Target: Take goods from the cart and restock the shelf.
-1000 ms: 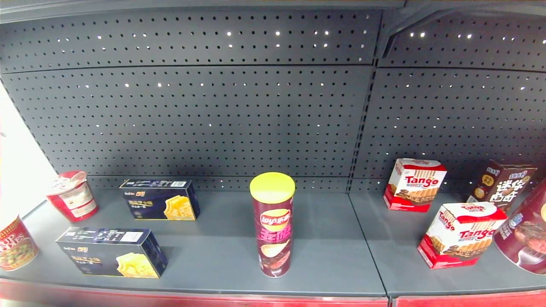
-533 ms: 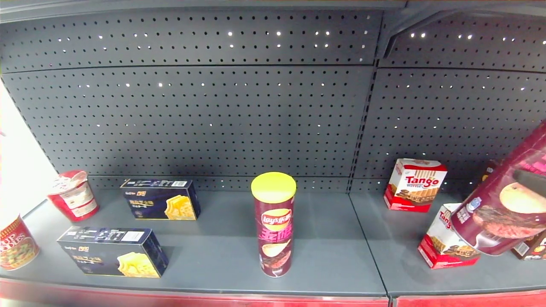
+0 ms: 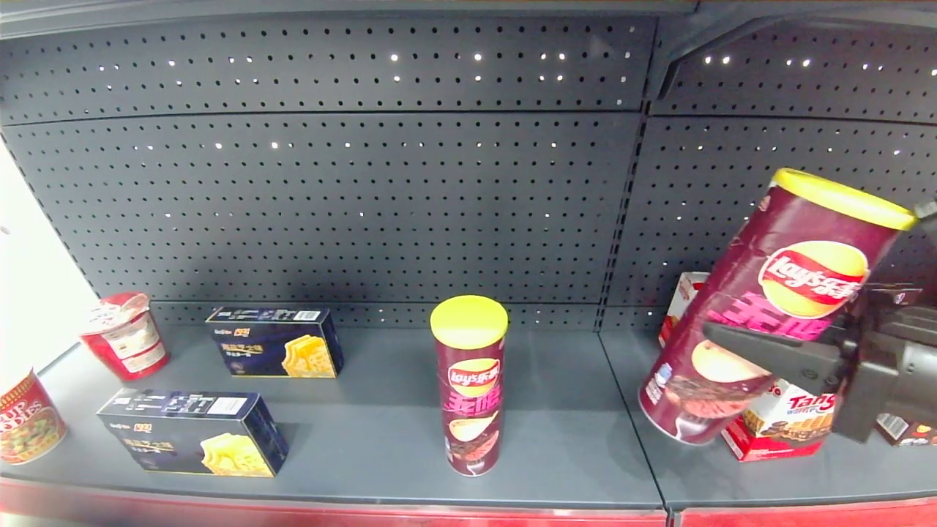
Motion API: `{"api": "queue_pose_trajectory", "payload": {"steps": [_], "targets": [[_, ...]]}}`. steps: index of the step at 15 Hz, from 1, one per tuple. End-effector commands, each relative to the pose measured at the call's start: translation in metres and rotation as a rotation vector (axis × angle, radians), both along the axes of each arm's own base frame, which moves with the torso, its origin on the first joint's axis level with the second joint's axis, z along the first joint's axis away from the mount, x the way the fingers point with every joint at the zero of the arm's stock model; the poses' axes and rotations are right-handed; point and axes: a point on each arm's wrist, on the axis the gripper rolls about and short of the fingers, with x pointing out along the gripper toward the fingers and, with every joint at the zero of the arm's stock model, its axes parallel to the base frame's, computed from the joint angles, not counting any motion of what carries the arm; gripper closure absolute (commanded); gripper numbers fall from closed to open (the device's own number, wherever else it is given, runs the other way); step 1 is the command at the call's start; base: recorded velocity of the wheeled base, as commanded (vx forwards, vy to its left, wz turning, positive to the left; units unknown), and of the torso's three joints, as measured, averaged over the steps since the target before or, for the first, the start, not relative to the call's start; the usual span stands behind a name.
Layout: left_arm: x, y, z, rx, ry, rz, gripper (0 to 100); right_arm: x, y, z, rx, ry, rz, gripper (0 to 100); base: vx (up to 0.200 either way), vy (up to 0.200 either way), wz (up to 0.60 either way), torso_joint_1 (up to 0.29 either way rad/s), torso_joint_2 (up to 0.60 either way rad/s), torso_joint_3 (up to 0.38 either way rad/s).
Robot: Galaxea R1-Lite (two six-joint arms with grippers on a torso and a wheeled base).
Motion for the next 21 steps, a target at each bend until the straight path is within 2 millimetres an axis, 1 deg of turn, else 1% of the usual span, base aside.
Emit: {"api": "queue_pose_trajectory", "payload": {"steps": [1, 2, 4, 5, 6, 7, 8, 11, 12, 13, 14, 18, 21], "targets": [[0.0, 0.0, 0.0, 0.0, 0.002, 0.0, 0, 0.052, 0.023, -0.013, -0.014, 0.039, 0.049, 100, 0.0, 0.0, 0.0, 0.0, 0.0, 0.0], [0.0, 0.0, 0.0, 0.0, 0.002, 0.0, 0, 0.065, 0.026, -0.014, -0.013, 0.049, 0.074, 100, 0.0, 0.0, 0.0, 0.0, 0.0, 0.0], [0.0, 0.0, 0.0, 0.0, 0.001, 0.0, 0, 0.082, 0.031, -0.014, -0.01, 0.053, 0.107, 100, 0.0, 0.0, 0.0, 0.0, 0.0, 0.0], [0.0, 0.0, 0.0, 0.0, 0.002, 0.0, 0, 0.099, 0.036, -0.015, -0.009, 0.053, 0.117, 100, 0.0, 0.0, 0.0, 0.0, 0.0, 0.0], [0.0, 0.0, 0.0, 0.0, 0.002, 0.0, 0, 0.104, 0.038, -0.015, -0.007, 0.051, 0.121, 100, 0.0, 0.0, 0.0, 0.0, 0.0, 0.0], [0.0, 0.0, 0.0, 0.0, 0.001, 0.0, 0, 0.12, 0.04, -0.013, -0.008, 0.036, 0.147, 100, 0.0, 0.0, 0.0, 0.0, 0.0, 0.0], [0.0, 0.0, 0.0, 0.0, 0.002, 0.0, 0, 0.129, 0.042, -0.013, -0.02, 0.016, 0.182, 100, 0.0, 0.0, 0.0, 0.0, 0.0, 0.0], [0.0, 0.0, 0.0, 0.0, 0.002, 0.0, 0, 0.152, 0.051, -0.025, -0.077, -0.021, 0.201, 100, 0.0, 0.0, 0.0, 0.0, 0.0, 0.0], [0.0, 0.0, 0.0, 0.0, 0.001, 0.0, 0, 0.162, 0.057, -0.033, -0.094, -0.035, 0.207, 100, 0.0, 0.0, 0.0, 0.0, 0.0, 0.0], [0.0, 0.0, 0.0, 0.0, 0.002, 0.0, 0, 0.166, 0.059, -0.036, -0.094, -0.041, 0.208, 100, 0.0, 0.0, 0.0, 0.0, 0.0, 0.0], [0.0, 0.0, 0.0, 0.0, 0.002, 0.0, 0, 0.176, 0.064, -0.042, -0.09, -0.054, 0.209, 100, 0.0, 0.0, 0.0, 0.0, 0.0, 0.0], [0.0, 0.0, 0.0, 0.0, 0.001, 0.0, 0, 0.2, 0.076, -0.049, -0.086, -0.075, 0.205, 100, 0.0, 0.0, 0.0, 0.0, 0.0, 0.0], [0.0, 0.0, 0.0, 0.0, 0.001, 0.0, 0, 0.214, 0.082, -0.056, -0.087, -0.079, 0.211, 100, 0.0, 0.0, 0.0, 0.0, 0.0, 0.0]]}}
